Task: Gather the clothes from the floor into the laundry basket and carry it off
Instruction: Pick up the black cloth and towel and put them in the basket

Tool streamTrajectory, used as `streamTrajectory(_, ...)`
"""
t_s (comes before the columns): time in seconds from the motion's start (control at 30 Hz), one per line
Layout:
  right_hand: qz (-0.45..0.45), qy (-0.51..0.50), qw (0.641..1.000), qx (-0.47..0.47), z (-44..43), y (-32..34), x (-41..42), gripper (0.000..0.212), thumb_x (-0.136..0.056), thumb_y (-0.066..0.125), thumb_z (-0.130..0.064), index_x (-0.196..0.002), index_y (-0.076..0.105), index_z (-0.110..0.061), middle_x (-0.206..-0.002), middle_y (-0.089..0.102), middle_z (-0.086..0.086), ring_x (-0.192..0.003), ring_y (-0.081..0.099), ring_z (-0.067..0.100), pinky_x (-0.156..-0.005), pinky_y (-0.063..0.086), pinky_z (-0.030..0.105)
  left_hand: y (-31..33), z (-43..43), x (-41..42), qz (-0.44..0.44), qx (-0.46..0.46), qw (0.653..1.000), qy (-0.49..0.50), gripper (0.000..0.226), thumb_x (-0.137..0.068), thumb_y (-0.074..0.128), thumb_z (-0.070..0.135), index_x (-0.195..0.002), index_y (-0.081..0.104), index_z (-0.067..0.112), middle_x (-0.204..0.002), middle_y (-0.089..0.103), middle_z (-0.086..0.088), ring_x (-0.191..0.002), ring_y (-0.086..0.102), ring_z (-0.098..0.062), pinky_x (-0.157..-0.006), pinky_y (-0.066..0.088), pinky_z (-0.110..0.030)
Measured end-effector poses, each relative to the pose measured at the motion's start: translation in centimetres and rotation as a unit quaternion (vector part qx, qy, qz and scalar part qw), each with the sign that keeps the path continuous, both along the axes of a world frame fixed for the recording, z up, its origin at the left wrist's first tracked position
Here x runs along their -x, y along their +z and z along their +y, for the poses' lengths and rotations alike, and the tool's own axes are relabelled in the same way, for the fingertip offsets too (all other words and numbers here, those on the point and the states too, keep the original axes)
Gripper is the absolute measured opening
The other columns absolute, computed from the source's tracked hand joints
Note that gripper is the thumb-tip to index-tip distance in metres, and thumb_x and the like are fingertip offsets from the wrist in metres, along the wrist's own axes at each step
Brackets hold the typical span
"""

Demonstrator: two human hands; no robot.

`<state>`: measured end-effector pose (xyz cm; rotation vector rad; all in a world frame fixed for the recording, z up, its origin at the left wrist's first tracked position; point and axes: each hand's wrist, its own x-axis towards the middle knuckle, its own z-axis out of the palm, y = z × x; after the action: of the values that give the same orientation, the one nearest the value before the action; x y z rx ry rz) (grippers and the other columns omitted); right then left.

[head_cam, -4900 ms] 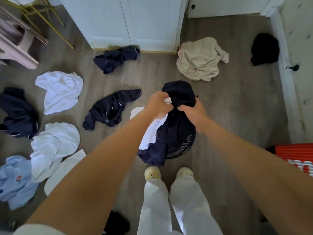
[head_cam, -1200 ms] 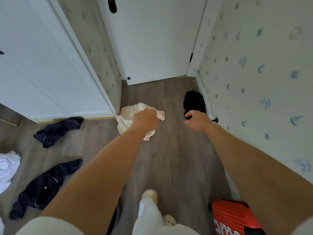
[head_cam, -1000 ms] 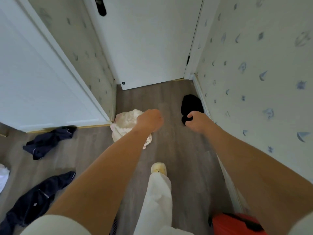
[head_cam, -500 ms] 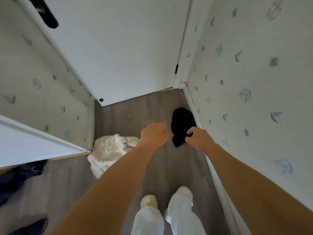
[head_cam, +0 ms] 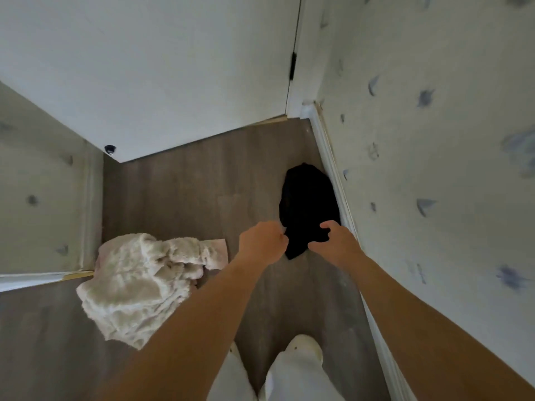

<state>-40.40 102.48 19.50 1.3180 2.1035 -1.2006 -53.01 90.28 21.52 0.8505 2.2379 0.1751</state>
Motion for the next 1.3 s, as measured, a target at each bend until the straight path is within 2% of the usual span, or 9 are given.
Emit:
streamTrajectory(0.23, -0.015, -0.050, 0.999, 0.015, 2.6, -19.6, 2.9, 0.111, -0.067, 0.082, -0.050, -0.153, 0.014, -0.032, -0.156, 0.014, 0.013, -0.140, 0.023, 0.037, -0.113, 0.031, 0.047, -20.4, 5.3, 1.1, -0.092, -0.060, 0.994, 0.017, 0.029, -0.096, 0.044, 0.019, -0.117, 0.058, 0.006, -0.114, 0.059, -0.012, -0.103, 0.057, -0.026, -0.081, 0.044, -0.031)
streamTrajectory(0.43, -0.039, -0.014, 0.996, -0.078, 5.9, -33.9, 2.7, 0.134, -0.060, 0.086, -0.052, -0.150, -0.014, -0.044, -0.161, -0.020, 0.004, -0.147, -0.011, 0.036, -0.116, 0.010, 0.058, -35.5, 8.3, 2.1, -0.178, -0.124, 0.969, 0.118, 0.073, -0.096, 0.048, 0.016, -0.154, 0.004, 0.016, -0.155, 0.020, -0.018, -0.138, 0.031, -0.032, -0.113, 0.031, -0.042)
streamTrajectory(0.53, -0.011, -0.029, 0.996, -0.083, 7.2, -38.3, 3.2, 0.142, -0.055, 0.087, -0.055, -0.145, -0.022, -0.047, -0.162, -0.016, 0.000, -0.147, -0.004, 0.035, -0.115, 0.015, 0.061, -40.3, 9.8, 3.2, -0.186, -0.164, 0.957, 0.148, 0.095, -0.093, 0.058, 0.023, -0.150, -0.018, 0.022, -0.161, -0.001, -0.012, -0.147, 0.009, -0.032, -0.118, 0.019, -0.050)
streamTrajectory(0.6, 0.005, -0.034, 0.996, -0.085, 7.3, -40.0, 3.9, 0.145, -0.052, 0.087, -0.056, -0.142, -0.027, -0.049, -0.162, -0.002, -0.002, -0.145, 0.010, 0.037, -0.111, 0.021, 0.060, -42.4, 10.9, 3.7, -0.231, -0.217, 0.936, 0.153, 0.098, -0.093, 0.058, 0.016, -0.148, -0.022, 0.026, -0.158, 0.018, -0.008, -0.142, 0.027, -0.028, -0.115, 0.029, -0.044)
streamTrajectory(0.77, -0.006, 0.000, 0.990, -0.144, 6.4, -41.3, 5.0, 0.133, -0.063, 0.081, -0.053, -0.135, -0.030, -0.060, -0.151, 0.025, 0.003, -0.132, 0.033, 0.040, -0.099, 0.031, 0.063, -44.8, 11.0, 1.8, -0.282, -0.203, 0.932, 0.104, 0.059, -0.090, 0.045, -0.007, -0.146, 0.036, 0.009, -0.141, 0.049, -0.014, -0.131, 0.046, -0.028, -0.110, 0.038, -0.038)
streamTrajectory(0.93, 0.025, 0.011, 0.996, -0.089, 5.3, -40.5, 5.4, 0.064, -0.077, 0.074, -0.035, -0.131, 0.040, -0.036, -0.135, 0.025, 0.009, -0.121, 0.036, 0.038, -0.100, 0.040, 0.051, -43.5, 9.8, 2.3, -0.217, -0.198, 0.955, 0.039, 0.029, -0.088, 0.048, -0.007, -0.111, 0.066, 0.000, -0.110, 0.067, -0.018, -0.106, 0.061, -0.031, -0.087, 0.048, -0.030)
streamTrajectory(1.0, 0.083, -0.016, 0.993, -0.077, 5.1, -39.6, 6.1, 0.041, -0.077, 0.074, -0.026, -0.113, 0.053, -0.023, -0.129, 0.031, 0.011, -0.110, 0.046, 0.034, -0.098, 0.045, 0.042, -42.2, 9.1, 3.0, -0.131, -0.217, 0.967, -0.009, 0.021, -0.086, 0.053, 0.000, -0.093, 0.071, 0.004, -0.094, 0.072, -0.012, -0.091, 0.066, -0.029, -0.071, 0.045, -0.026)
streamTrajectory(1.13, 0.165, -0.021, 0.982, -0.090, 4.1, -36.9, 9.0, 0.024, -0.078, 0.073, -0.013, -0.094, 0.056, -0.017, -0.110, 0.050, 0.010, -0.084, 0.055, 0.019, -0.070, 0.044, 0.025, -38.6, 7.2, 5.8, 0.049, -0.253, 0.965, -0.043, 0.021, -0.089, 0.059, 0.020, -0.103, 0.074, 0.025, -0.098, 0.074, 0.003, -0.087, 0.067, -0.019, -0.074, 0.053, -0.034)
streamTrajectory(1.3, 0.196, 0.044, 0.973, -0.110, 0.4, -33.4, 14.4, 0.023, -0.077, 0.072, -0.015, -0.093, 0.056, -0.016, -0.099, 0.055, 0.006, -0.085, 0.059, 0.023, -0.069, 0.052, 0.036, -33.9, 2.3, 14.2, 0.138, -0.143, 0.980, -0.035, 0.022, -0.085, 0.064, 0.032, -0.103, 0.068, 0.020, -0.104, 0.070, -0.002, -0.097, 0.065, -0.023, -0.071, 0.047, -0.030)
